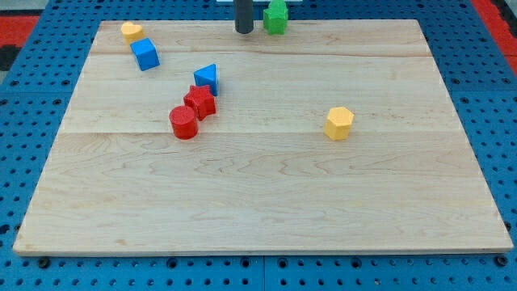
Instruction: Move the red star to the right side
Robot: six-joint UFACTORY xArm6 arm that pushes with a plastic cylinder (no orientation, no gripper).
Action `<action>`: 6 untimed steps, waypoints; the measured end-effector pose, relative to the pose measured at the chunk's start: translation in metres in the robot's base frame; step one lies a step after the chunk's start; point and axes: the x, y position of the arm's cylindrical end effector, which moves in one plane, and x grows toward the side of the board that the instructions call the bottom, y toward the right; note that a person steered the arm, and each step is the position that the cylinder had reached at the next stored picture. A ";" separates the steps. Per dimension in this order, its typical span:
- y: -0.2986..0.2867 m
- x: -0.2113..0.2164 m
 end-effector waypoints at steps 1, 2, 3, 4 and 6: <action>0.005 0.032; -0.061 0.069; -0.140 0.079; -0.167 0.129; -0.165 0.154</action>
